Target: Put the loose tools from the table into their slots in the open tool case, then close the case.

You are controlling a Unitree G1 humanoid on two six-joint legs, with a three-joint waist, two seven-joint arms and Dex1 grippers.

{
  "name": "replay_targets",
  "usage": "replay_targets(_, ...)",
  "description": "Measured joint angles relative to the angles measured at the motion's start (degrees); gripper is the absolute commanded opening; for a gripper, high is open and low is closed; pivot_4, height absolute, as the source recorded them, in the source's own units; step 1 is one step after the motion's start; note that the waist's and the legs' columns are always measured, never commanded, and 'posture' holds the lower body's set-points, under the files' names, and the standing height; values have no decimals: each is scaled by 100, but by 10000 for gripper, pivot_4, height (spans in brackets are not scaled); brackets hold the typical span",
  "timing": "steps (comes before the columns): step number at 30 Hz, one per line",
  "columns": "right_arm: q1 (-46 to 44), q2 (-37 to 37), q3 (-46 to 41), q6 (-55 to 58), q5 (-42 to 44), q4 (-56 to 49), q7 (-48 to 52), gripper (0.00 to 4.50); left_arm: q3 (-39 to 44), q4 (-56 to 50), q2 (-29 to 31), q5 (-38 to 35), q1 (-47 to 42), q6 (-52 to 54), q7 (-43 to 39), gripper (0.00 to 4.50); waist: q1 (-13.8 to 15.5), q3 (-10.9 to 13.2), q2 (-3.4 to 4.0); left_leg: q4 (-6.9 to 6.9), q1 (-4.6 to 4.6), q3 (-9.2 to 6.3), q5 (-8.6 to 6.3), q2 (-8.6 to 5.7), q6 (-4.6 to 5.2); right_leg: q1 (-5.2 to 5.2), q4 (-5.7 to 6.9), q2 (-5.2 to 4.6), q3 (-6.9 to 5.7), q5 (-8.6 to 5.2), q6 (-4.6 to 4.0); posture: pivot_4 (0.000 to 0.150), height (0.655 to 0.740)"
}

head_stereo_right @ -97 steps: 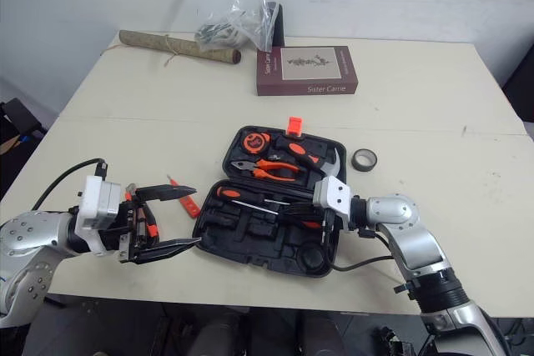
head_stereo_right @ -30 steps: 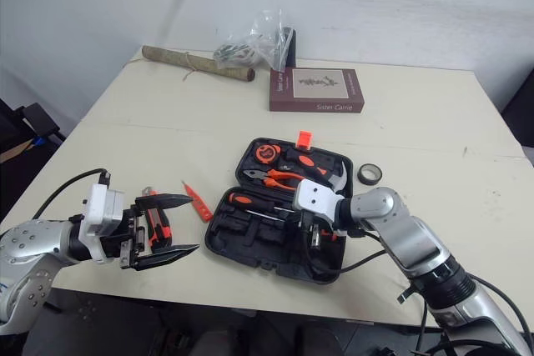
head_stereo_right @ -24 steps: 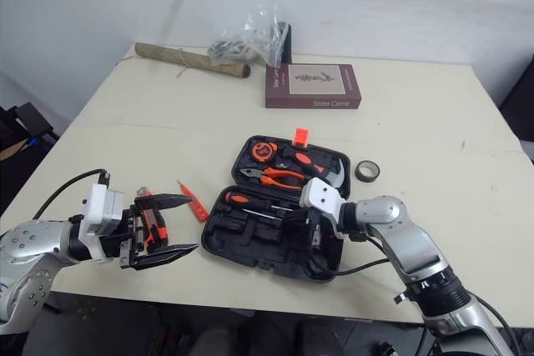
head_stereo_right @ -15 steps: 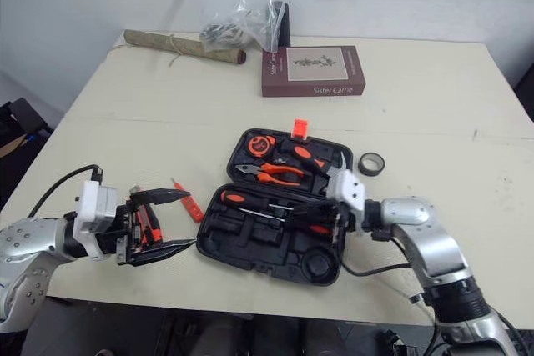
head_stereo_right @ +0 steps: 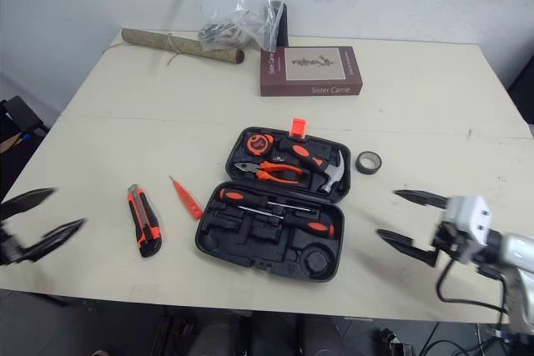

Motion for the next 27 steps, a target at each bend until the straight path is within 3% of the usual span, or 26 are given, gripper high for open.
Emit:
replay_targets(5, 101, -416, -579, -982, -256, 2039, -76, 44731, 758, 1297, 0, 258, 615, -560, 174, 45000, -2, 1, -2, -13, 6, 1, 0, 3, -4, -10, 3, -7, 5, -4, -8, 1500, 7400)
replay_targets(10, -97, -452, -622, -1398, -270, 2746, 41, 44731, 935, 1468, -11, 252, 740, -681, 253, 45000, -1, 3, 7, -19, -5, 3, 7, 4, -17, -34, 17, -8, 10, -6, -13, 1500, 7400)
replay_targets(21, -1374, 215, 280, -943, 188, 1610, 133, 44731, 488, -1801, -159, -814, 654, 1916, 1818, 45000, -7, 17, 32, -11, -14, 5, 21, 4, -37, -34, 28, -7, 9, 0, -2, 1500, 7400)
replay_targets(24, -1773, 364, 660, -669, 313, 1098, 131, 44731, -29, -3343, -57, -1683, 297, 3248, 2929, 45000, 7, 17, 31, 1, -9, 2, 25, 3, -34, -21, 32, -4, 6, 4, 6, 1500, 7400)
replay_targets(27, -1886, 462, 904, -456, 347, 847, 133, 44731, -554, -4240, -62, -2317, -193, 4387, 4347, 45000, 17, 18, 32, 1, 3, -3, 32, 0, -43, -1, 27, -2, 5, 5, 8, 1500, 7400)
